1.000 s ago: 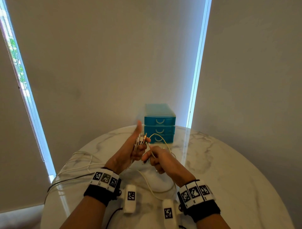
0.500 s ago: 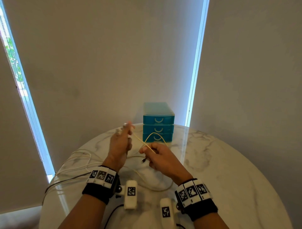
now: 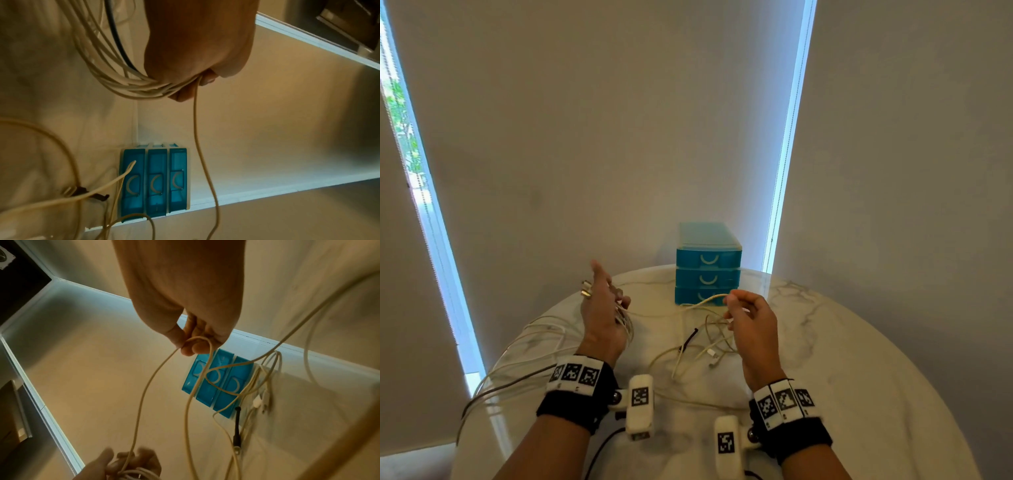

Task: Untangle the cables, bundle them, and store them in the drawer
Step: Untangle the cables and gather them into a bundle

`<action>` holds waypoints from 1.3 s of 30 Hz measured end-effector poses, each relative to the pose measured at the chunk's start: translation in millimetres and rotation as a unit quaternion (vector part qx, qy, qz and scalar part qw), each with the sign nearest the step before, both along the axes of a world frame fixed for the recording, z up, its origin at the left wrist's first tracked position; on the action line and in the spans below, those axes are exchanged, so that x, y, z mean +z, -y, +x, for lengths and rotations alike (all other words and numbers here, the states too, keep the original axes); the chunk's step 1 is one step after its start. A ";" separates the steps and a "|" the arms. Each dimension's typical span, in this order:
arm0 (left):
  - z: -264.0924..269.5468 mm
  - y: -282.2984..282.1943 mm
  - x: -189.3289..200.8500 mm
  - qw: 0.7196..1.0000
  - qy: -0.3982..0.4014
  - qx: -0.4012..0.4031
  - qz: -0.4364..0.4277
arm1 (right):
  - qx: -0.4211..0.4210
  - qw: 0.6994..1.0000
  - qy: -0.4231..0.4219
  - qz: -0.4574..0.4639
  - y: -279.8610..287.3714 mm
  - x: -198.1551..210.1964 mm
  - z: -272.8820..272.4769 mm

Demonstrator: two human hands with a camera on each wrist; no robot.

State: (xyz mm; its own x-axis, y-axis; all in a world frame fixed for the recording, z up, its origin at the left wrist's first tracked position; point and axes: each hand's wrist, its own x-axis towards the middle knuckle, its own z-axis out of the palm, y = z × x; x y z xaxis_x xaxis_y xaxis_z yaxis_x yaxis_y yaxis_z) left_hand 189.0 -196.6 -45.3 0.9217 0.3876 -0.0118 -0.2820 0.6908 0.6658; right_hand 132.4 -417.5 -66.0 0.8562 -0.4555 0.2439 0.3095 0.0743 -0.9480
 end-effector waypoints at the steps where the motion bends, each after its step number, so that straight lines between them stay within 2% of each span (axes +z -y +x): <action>1: -3.2 4.6 1.7 1.000 0.005 -0.012 0.021 | 0.006 0.999 0.002 -0.035 0.0 -1.7 0.0; 3: -9.9 10.8 5.5 0.994 0.012 -0.056 0.089 | 0.030 0.994 -0.004 -0.104 1.3 -4.3 -1.5; 4: -12.5 12.2 6.8 0.985 0.006 -0.077 0.154 | 0.037 0.991 -0.007 -0.129 2.3 -5.8 -2.0; 5: -13.5 12.9 6.7 0.965 -0.002 -0.100 0.242 | 0.040 0.989 -0.007 -0.139 3.2 -6.2 -2.9; 7: -18.9 16.0 6.0 0.895 -0.009 -0.172 0.412 | 0.043 0.991 0.004 -0.125 4.7 -4.6 -4.6; 8: -22.8 18.5 5.0 0.858 -0.007 -0.215 0.466 | 0.045 0.993 0.011 -0.107 5.5 -3.0 -5.0; 10: -29.0 23.3 2.3 0.803 -0.010 -0.284 0.523 | 0.054 0.997 0.018 -0.057 6.5 1.3 -5.6; 12: -31.0 26.5 1.0 0.783 -0.007 -0.310 0.540 | 0.068 0.997 0.020 -0.015 6.2 5.5 -7.1; 14: -29.4 26.3 1.1 0.792 0.008 -0.294 0.535 | 0.076 0.997 0.019 0.015 5.7 8.3 -8.0; 15: -27.7 25.3 1.1 0.811 0.016 -0.271 0.519 | 0.083 0.996 0.018 0.029 5.9 8.8 -7.9; 18: -19.4 20.5 0.8 0.899 0.037 -0.181 0.397 | 0.146 0.989 -0.014 0.031 2.6 8.5 -8.7; 21: -10.3 16.4 0.2 0.956 0.042 -0.125 0.263 | 0.249 0.960 -0.095 -0.088 -7.3 2.9 -11.4; 25: -6.1 6.9 2.0 0.986 0.016 -0.060 0.152 | 0.375 0.888 -0.139 -0.226 -15.7 -1.9 -18.7; 26: -6.5 5.3 1.9 0.989 0.008 -0.049 0.142 | 0.384 0.883 -0.132 -0.237 -15.7 -1.0 -19.9; 28: -4.7 4.6 -1.0 0.989 -0.014 -0.038 0.139 | 0.355 0.904 -0.095 -0.219 -14.6 2.0 -20.1; 30: -1.5 6.0 -4.8 0.986 -0.033 -0.046 0.156 | 0.288 0.948 -0.040 -0.128 -11.6 7.1 -18.5; 32: -0.7 9.9 -8.0 0.976 -0.034 -0.076 0.202 | 0.215 0.976 0.012 0.002 -5.9 13.2 -15.9; 34: -5.1 14.6 -8.5 0.955 -0.018 -0.116 0.274 | 0.156 0.980 0.037 0.119 2.7 19.7 -14.0; 36: -9.9 18.9 -8.6 0.921 -0.004 -0.150 0.360 | 0.131 0.971 0.026 0.199 11.6 22.5 -14.1; 39: -20.6 27.9 -3.1 0.862 0.047 -0.175 0.474 | 0.128 0.966 -0.002 0.223 15.9 21.2 -15.1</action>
